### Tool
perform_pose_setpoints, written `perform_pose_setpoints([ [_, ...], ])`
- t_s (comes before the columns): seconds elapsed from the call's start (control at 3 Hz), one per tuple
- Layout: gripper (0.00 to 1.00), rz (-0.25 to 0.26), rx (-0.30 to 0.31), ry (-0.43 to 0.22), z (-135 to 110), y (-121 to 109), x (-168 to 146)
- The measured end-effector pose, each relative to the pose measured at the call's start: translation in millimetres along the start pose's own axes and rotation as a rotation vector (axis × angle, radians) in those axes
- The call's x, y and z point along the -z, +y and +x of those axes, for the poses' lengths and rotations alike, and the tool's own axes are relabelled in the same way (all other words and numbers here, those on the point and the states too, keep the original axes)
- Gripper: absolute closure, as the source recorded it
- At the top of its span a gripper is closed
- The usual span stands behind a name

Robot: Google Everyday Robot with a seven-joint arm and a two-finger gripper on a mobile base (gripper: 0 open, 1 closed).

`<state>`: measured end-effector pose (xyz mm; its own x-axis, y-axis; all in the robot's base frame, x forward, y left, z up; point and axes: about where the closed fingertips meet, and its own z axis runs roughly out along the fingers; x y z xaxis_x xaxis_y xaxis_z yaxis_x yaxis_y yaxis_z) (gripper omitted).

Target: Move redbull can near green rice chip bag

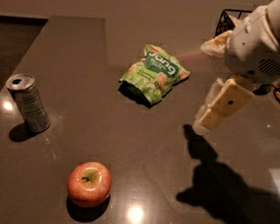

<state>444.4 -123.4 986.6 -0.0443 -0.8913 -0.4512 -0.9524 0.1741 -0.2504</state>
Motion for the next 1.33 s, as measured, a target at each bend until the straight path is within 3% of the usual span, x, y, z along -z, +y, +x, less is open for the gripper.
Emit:
perform_pose_setpoints([
  [0.67, 0.0, -0.046, 0.044, -0.153, -102, 6, -60],
  [1.33, 0.0, -0.11, 0.059, -0.206, -189, 30, -118],
])
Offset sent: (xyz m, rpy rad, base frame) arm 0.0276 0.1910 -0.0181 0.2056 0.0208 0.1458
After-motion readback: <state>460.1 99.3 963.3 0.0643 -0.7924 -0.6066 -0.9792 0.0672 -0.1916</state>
